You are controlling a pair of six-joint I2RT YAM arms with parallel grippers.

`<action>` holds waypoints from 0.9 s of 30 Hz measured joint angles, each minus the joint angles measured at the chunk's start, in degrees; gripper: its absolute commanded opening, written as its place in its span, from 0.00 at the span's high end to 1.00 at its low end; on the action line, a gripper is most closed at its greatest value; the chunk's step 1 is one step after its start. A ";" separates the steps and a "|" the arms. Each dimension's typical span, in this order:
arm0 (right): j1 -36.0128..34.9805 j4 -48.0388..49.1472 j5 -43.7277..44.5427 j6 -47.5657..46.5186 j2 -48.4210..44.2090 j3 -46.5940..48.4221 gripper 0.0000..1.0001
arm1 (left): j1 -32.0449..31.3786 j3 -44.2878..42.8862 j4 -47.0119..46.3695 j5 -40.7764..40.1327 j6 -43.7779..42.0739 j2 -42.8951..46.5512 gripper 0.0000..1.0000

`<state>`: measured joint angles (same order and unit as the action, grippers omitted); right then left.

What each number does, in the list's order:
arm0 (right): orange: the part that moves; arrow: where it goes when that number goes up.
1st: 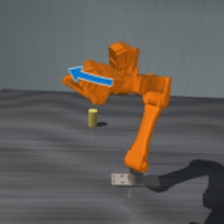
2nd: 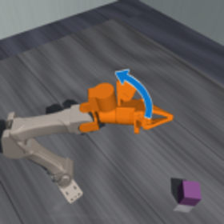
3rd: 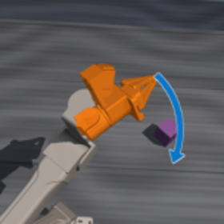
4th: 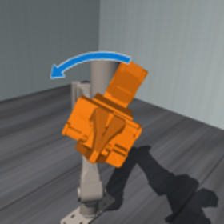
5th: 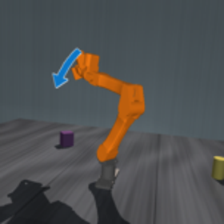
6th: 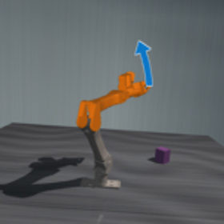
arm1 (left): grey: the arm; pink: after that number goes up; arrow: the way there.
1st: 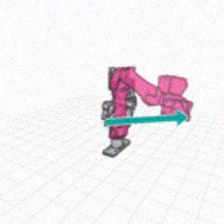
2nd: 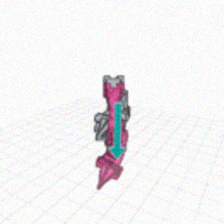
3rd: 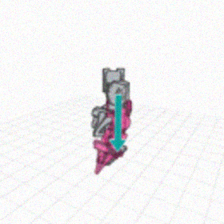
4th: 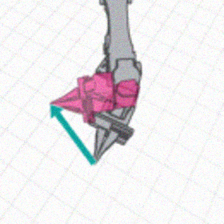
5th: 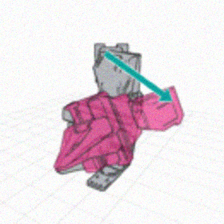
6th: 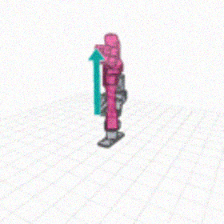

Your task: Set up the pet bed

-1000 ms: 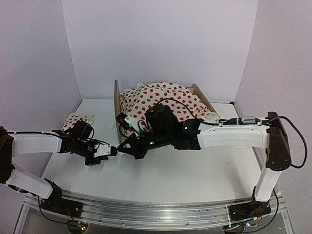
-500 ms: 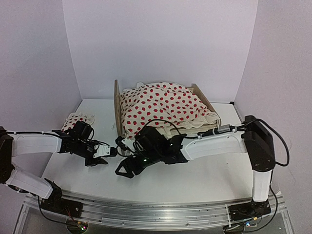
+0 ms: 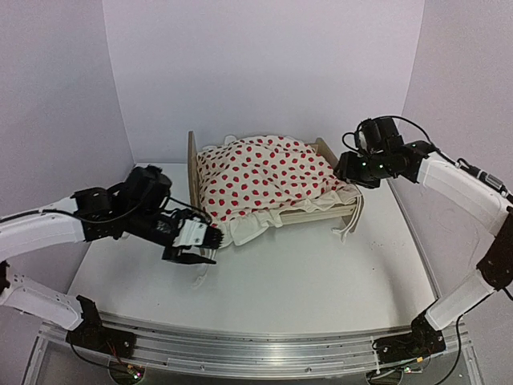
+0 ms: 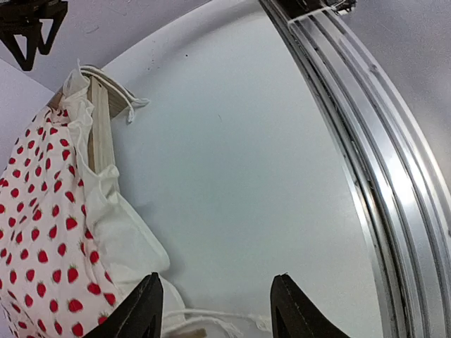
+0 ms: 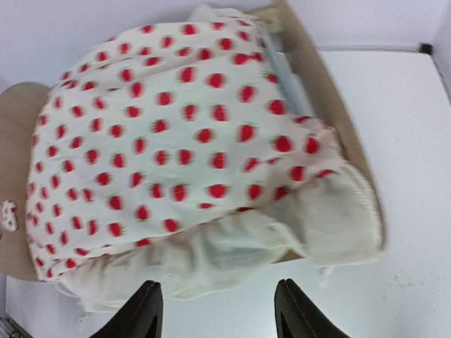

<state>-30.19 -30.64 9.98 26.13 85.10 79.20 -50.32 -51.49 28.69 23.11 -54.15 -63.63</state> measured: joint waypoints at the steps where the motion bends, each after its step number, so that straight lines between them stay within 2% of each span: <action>1: 2.45 -1.61 0.42 -0.11 0.41 0.38 0.39 | -2.22 -3.58 -0.49 -0.79 1.40 -3.49 0.42; 3: 6.30 -4.94 0.48 -0.73 2.80 2.09 0.39 | -4.26 -10.76 -2.77 -3.06 4.36 -11.73 0.35; 7: 8.87 -9.66 -0.47 -3.36 12.19 9.94 0.37 | -4.25 -23.72 -7.63 -9.77 8.67 -29.00 0.30; 11: 9.00 -12.00 -1.77 -4.98 18.05 14.11 0.36 | -3.97 -30.78 -11.94 -15.60 9.84 -40.60 0.29; 14: 8.92 -13.77 -2.07 -5.97 20.33 15.32 0.37 | -3.97 -35.94 -14.06 -18.61 10.59 -47.41 0.31; 16: 8.89 -14.42 -2.03 -6.61 21.54 16.07 0.40 | -4.00 -40.76 -14.88 -20.59 11.49 -51.84 0.41; 18: 8.89 -14.88 -2.17 -7.33 22.57 16.61 0.46 | -4.00 -45.02 -15.28 -22.34 12.60 -55.37 0.54; 20: 8.89 -15.34 -2.88 -7.83 23.51 17.31 0.60 | -4.00 -47.59 -15.77 -23.71 13.62 -57.47 0.71; 24: 8.90 -15.59 -4.76 -8.70 24.87 17.68 0.83 | -4.00 -47.31 -15.86 -24.71 13.74 -57.43 0.97; 27: 8.89 -15.94 -6.32 -9.03 25.38 17.66 0.99 | -4.00 -44.51 -16.23 -24.59 12.70 -56.07 1.00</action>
<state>-21.30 -46.58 3.67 17.10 110.48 96.86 -54.33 -96.00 12.47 -1.48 -41.46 -119.70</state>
